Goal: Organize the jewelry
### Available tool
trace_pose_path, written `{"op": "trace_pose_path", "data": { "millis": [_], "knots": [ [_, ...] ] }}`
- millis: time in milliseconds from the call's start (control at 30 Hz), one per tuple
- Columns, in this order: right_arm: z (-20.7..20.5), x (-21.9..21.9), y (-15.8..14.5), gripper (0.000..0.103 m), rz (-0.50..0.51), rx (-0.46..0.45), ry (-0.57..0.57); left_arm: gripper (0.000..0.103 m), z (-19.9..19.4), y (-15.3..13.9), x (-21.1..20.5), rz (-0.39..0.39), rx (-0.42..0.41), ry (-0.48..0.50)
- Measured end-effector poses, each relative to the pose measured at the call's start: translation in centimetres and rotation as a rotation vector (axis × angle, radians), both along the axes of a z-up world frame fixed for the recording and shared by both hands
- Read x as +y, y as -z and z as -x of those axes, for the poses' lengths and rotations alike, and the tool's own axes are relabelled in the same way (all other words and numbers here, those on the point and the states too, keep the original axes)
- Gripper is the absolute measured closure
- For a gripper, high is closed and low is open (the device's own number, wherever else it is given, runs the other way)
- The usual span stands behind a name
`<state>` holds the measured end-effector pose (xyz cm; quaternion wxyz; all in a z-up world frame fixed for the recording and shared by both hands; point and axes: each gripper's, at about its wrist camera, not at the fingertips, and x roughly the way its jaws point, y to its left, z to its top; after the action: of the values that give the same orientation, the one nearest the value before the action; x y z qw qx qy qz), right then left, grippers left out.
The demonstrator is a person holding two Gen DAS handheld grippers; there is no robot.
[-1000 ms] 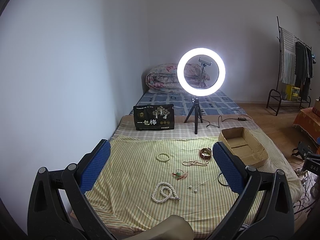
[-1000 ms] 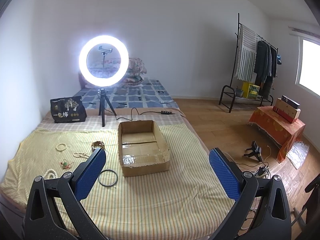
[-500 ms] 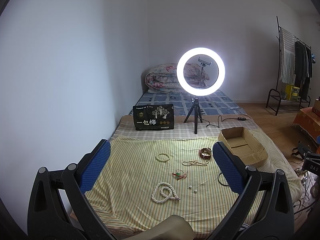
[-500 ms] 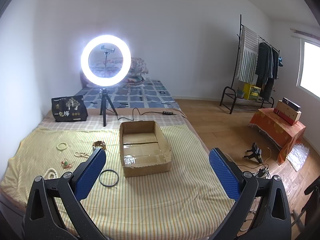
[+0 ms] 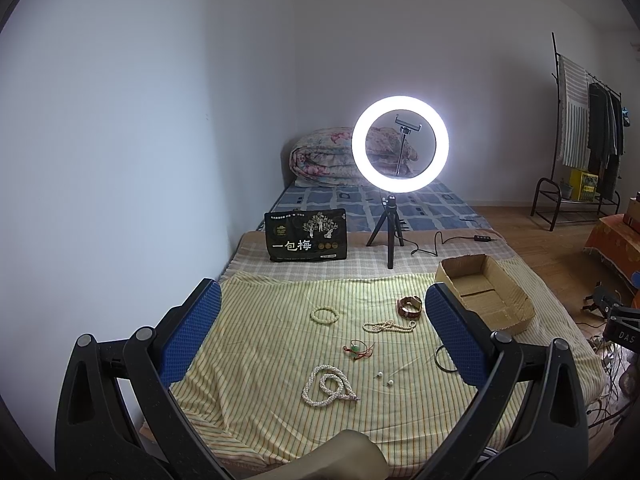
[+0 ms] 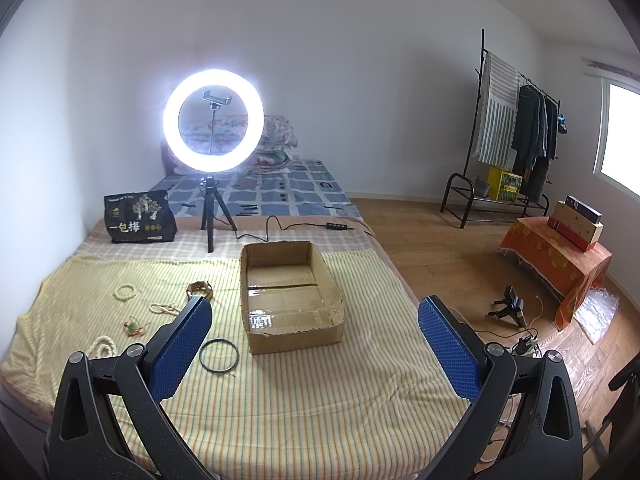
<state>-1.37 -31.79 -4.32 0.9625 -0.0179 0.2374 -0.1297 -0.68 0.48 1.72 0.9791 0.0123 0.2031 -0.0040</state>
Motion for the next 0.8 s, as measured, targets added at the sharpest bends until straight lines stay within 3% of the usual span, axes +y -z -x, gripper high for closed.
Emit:
{"op": "trace_pose_path", "data": {
  "millis": [467, 800],
  "knots": [
    [-0.5, 0.3, 0.4, 0.001, -0.003, 0.014, -0.011, 0.0, -0.3, 0.5, -0.1, -0.002, 0.019, -0.005],
    [-1.1, 0.3, 1.1, 0.001, 0.009, 0.028, -0.02, 0.0, -2.3, 2.5, 1.2, -0.014, 0.061, -0.034]
  ]
}}
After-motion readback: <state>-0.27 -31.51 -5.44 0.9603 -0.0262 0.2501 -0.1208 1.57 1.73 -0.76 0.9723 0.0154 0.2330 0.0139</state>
